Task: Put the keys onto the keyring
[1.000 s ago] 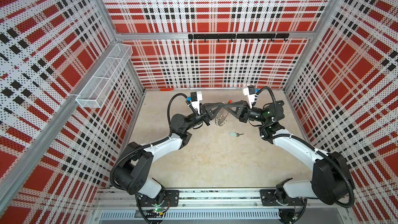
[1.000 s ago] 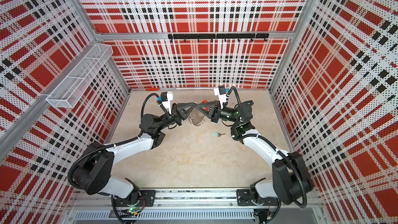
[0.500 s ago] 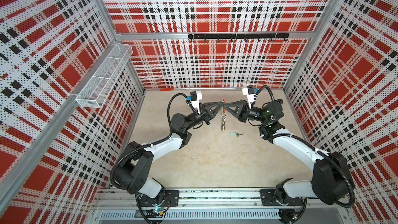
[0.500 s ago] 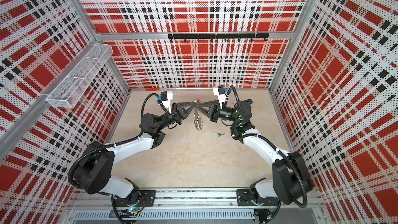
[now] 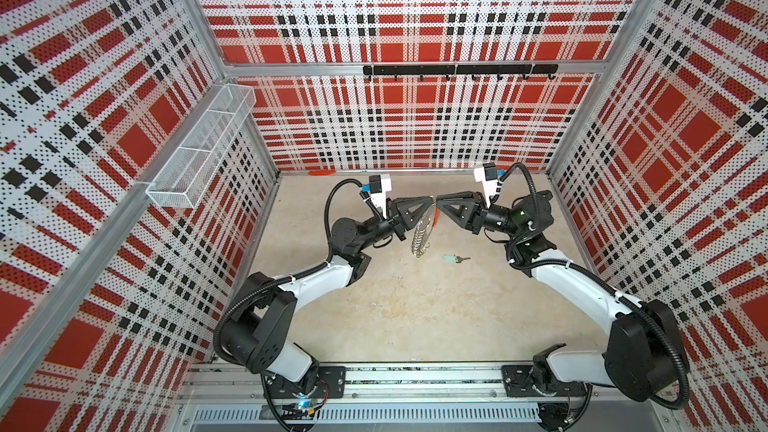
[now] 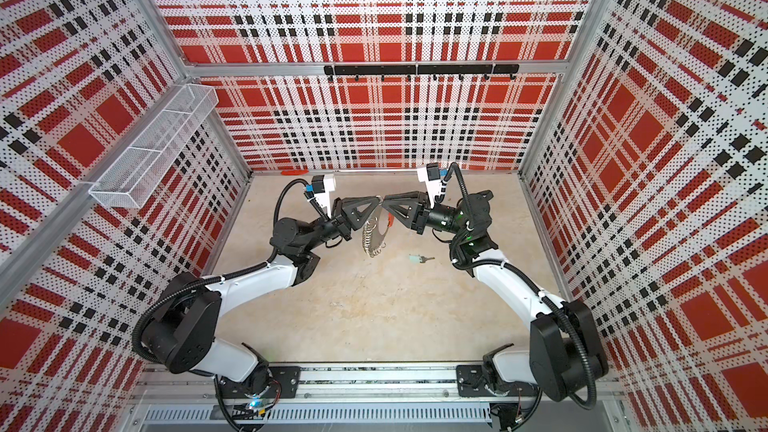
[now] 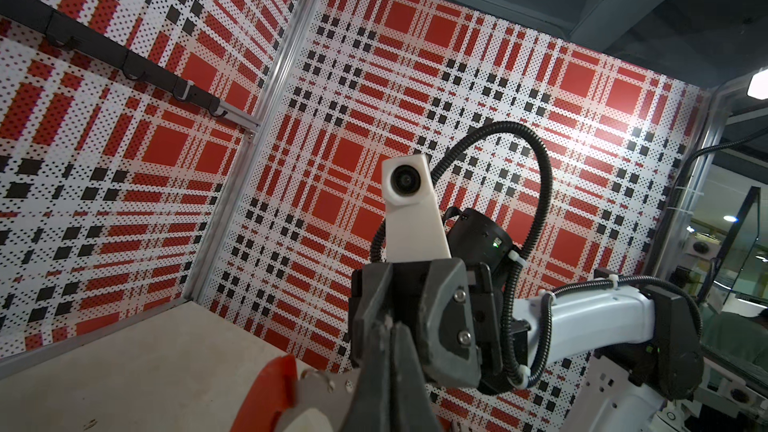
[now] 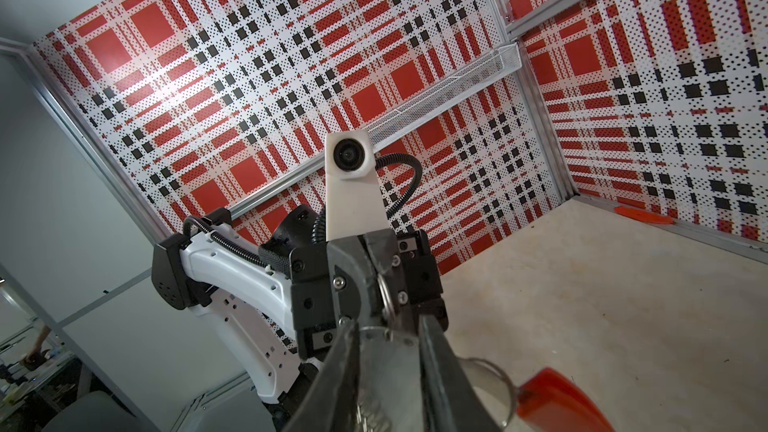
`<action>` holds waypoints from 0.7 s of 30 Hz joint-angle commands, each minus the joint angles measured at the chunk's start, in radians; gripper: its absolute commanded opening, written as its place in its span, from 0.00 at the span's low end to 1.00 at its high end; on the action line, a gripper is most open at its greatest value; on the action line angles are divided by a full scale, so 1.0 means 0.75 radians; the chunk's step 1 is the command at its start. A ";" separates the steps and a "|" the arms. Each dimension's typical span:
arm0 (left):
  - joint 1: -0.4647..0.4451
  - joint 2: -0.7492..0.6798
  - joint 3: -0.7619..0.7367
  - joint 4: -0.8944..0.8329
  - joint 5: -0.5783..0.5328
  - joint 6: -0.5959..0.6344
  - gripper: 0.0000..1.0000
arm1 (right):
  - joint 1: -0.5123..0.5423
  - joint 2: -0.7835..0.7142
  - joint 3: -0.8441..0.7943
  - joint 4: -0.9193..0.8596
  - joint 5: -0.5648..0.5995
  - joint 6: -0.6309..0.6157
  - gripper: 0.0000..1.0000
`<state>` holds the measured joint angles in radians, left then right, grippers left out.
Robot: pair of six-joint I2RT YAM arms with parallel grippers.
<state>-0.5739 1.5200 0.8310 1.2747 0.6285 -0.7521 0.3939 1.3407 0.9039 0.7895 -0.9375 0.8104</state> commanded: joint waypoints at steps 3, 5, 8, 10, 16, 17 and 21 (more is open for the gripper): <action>-0.013 -0.014 0.052 0.074 0.018 -0.006 0.00 | -0.004 0.037 0.010 0.064 -0.018 0.054 0.28; -0.017 -0.011 0.055 0.074 0.019 -0.007 0.00 | 0.002 0.045 0.017 0.078 -0.021 0.064 0.29; -0.018 -0.005 0.061 0.074 0.019 -0.009 0.00 | 0.010 0.049 0.029 0.083 -0.024 0.059 0.25; -0.020 0.002 0.062 0.074 0.020 -0.010 0.00 | 0.013 0.049 0.032 0.094 -0.026 0.060 0.23; -0.019 0.014 0.060 0.072 0.016 -0.013 0.00 | 0.023 0.051 0.046 0.120 -0.037 0.069 0.23; -0.018 0.017 0.061 0.074 0.018 -0.016 0.00 | 0.025 0.053 0.049 0.120 -0.037 0.067 0.22; -0.019 0.026 0.061 0.073 0.019 -0.020 0.00 | 0.029 0.061 0.055 0.119 -0.037 0.065 0.18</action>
<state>-0.5793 1.5326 0.8429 1.2854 0.6285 -0.7616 0.4042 1.3777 0.9100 0.8433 -0.9524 0.8566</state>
